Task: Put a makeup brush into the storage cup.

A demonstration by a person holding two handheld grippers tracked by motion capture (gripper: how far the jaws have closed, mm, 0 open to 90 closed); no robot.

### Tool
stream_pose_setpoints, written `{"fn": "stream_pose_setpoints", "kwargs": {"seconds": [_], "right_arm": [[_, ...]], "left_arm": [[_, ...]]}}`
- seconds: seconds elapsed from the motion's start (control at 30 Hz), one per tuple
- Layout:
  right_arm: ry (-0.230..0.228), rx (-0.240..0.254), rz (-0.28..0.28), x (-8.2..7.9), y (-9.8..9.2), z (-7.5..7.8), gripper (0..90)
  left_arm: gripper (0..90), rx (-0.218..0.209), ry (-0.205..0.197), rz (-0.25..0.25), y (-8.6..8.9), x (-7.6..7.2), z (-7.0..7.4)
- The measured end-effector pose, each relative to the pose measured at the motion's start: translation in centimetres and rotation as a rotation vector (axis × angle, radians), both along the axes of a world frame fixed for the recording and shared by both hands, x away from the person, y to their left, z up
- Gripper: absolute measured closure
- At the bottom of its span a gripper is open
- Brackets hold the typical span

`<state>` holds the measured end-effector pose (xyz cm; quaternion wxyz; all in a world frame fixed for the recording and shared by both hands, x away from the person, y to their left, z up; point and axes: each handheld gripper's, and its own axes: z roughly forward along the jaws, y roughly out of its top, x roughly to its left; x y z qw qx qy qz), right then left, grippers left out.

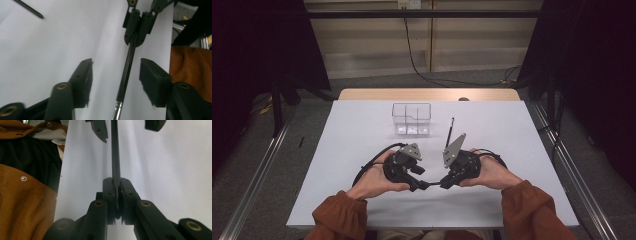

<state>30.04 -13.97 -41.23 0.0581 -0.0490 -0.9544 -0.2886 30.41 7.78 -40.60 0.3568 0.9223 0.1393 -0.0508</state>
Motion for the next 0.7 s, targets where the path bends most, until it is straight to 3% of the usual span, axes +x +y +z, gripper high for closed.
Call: {"fn": "stream_pose_setpoints", "kwargs": {"seconds": [0.13, 0.23, 0.43, 0.7], "right_arm": [[-0.003, -0.005, -0.005, 0.0, -0.1, 0.0, 83.8], [0.001, -0.004, -0.019, 0.1, -0.3, -0.1, 83.8], [0.008, 0.001, -0.037, 0.1, -0.9, -0.2, 83.8], [-0.003, 0.01, -0.077, 0.2, -1.7, 0.0, 83.8]], "left_arm": [[31.1, 0.002, -0.025, 0.039, 0.1, 0.0, -0.1], [17.2, -0.029, -0.037, 0.079, 0.3, 0.1, 0.0], [9.5, -0.056, -0.078, 0.14, 1.2, 0.3, 0.2], [5.6, -0.075, -0.084, 0.2, 2.4, 0.3, 0.5]]}}
